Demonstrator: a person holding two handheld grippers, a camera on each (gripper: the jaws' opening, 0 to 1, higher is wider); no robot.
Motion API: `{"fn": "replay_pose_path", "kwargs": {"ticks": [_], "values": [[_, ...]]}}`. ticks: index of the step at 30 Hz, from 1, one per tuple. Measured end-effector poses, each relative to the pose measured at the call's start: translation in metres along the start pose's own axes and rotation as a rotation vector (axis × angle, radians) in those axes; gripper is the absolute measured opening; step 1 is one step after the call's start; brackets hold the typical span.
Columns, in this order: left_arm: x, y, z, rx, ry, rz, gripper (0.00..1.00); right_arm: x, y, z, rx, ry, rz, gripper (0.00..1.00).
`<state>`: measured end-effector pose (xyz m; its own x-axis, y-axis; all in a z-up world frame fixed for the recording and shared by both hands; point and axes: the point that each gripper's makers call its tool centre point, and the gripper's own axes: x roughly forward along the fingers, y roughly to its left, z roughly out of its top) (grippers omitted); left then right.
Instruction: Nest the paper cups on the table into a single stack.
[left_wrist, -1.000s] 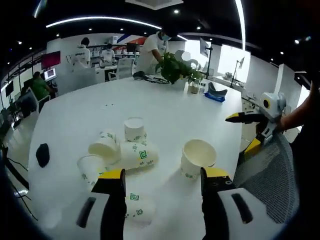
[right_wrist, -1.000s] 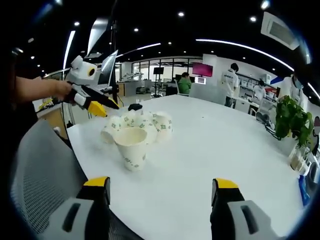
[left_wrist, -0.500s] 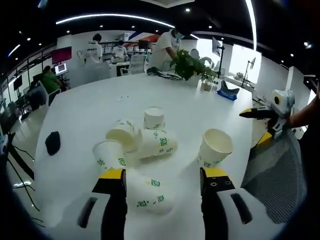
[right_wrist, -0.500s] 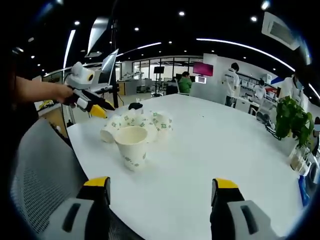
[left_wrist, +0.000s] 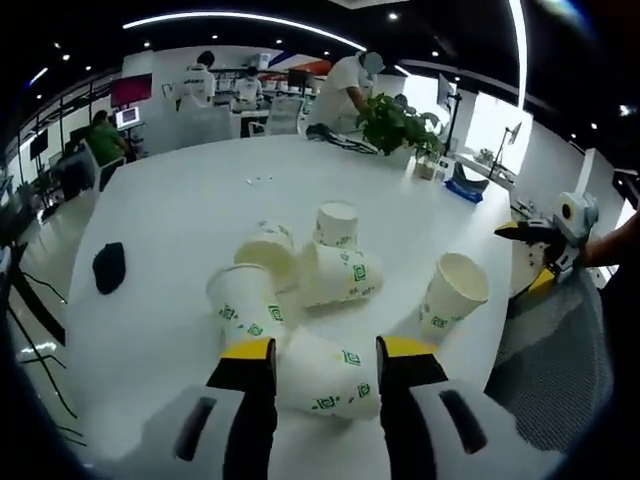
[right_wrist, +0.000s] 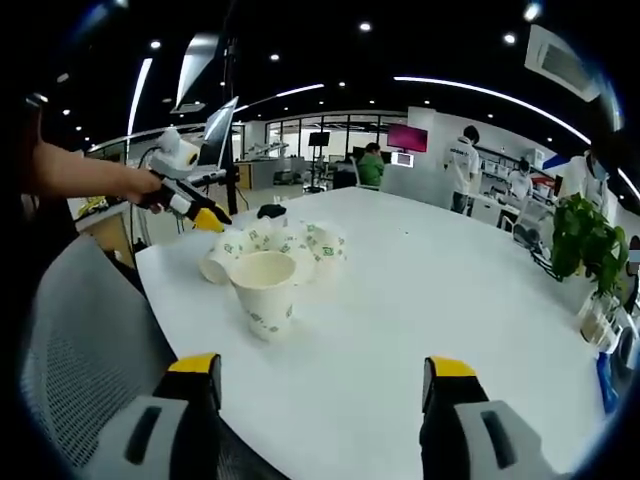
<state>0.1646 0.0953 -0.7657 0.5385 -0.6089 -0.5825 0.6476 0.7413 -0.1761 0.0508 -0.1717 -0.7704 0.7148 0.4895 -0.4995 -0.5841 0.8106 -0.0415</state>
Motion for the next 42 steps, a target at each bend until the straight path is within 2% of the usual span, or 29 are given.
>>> {"fn": "replay_pose_path", "kwargs": {"ticks": [4,11,20,24,27,28,30,37,40,42], "values": [[0.004,0.004,-0.009,-0.019,0.035,-0.01,0.31,0.0,0.001,0.0,0.0,0.0,0.002,0.83],[0.001,-0.003,-0.014,-0.048,0.043,-0.027,0.25,0.0,0.0,0.0,0.002,-0.002,0.001,0.83],[0.001,-0.012,-0.03,-0.106,0.077,-0.094,0.2,0.001,0.002,0.0,-0.003,0.002,0.008,0.83],[0.001,-0.019,-0.035,-0.156,0.071,-0.144,0.16,0.001,0.001,-0.001,-0.004,0.004,0.008,0.83],[-0.002,-0.033,-0.032,-0.221,0.06,-0.227,0.09,0.001,0.001,-0.001,-0.005,0.005,0.006,0.83],[-0.004,-0.04,-0.032,-0.265,0.058,-0.277,0.07,0.001,0.001,-0.001,-0.006,0.005,0.005,0.83],[-0.006,-0.052,-0.032,-0.292,0.059,-0.336,0.04,0.0,0.001,-0.001,-0.005,0.005,0.003,0.83],[-0.009,-0.064,-0.03,-0.279,0.042,-0.371,0.0,0.0,0.0,0.0,-0.005,0.003,-0.003,0.83],[-0.011,-0.065,-0.026,-0.264,0.023,-0.368,0.0,0.0,0.0,0.0,-0.005,0.001,-0.003,0.83],[-0.011,-0.064,-0.027,-0.249,0.031,-0.36,0.0,0.0,0.0,0.001,-0.005,-0.002,-0.002,0.83]]}}
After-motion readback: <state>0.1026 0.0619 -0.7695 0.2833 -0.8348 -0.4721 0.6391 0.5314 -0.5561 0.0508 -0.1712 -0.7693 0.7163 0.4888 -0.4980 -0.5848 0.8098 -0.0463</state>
